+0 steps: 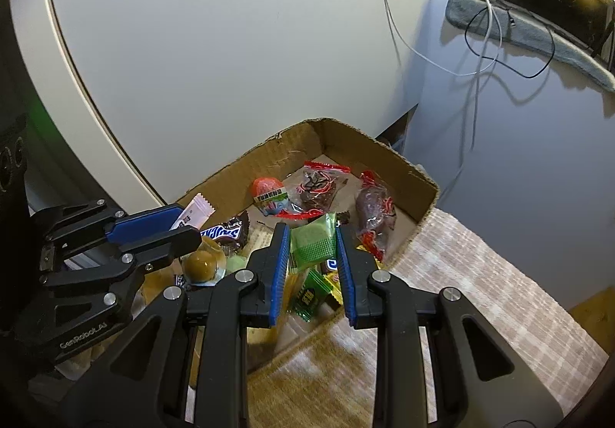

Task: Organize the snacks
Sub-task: 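Carry the pink and green candies into the box and release both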

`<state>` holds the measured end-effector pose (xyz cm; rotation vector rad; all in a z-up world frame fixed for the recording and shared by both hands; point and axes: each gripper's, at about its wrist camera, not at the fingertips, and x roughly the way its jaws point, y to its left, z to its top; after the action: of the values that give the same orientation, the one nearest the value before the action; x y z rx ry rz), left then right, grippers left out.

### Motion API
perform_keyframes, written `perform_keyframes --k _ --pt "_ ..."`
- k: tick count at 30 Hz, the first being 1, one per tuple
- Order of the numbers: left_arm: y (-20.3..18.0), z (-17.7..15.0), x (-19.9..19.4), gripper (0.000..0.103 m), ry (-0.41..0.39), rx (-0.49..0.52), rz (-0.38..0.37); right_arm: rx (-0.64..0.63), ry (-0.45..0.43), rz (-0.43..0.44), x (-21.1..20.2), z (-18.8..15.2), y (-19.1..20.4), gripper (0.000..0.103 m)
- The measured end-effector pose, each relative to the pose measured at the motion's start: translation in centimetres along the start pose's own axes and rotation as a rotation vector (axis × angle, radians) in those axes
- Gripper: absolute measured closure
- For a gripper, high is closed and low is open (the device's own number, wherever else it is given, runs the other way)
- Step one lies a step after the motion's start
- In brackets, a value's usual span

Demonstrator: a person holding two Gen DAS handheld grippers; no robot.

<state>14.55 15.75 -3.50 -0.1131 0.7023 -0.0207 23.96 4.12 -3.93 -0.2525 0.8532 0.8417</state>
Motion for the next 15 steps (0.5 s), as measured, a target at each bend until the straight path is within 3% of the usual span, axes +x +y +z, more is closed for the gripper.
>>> perform_keyframes --k 11,15 --pt "0.5 0.0 0.5 0.085 0.009 -0.009 0.012 0.004 0.016 0.020 1.1 0.2 -0.2 0.077" --pt "0.6 0.0 0.4 0.083 0.007 -0.012 0.019 -0.002 0.010 0.012 1.2 0.4 0.0 0.071"
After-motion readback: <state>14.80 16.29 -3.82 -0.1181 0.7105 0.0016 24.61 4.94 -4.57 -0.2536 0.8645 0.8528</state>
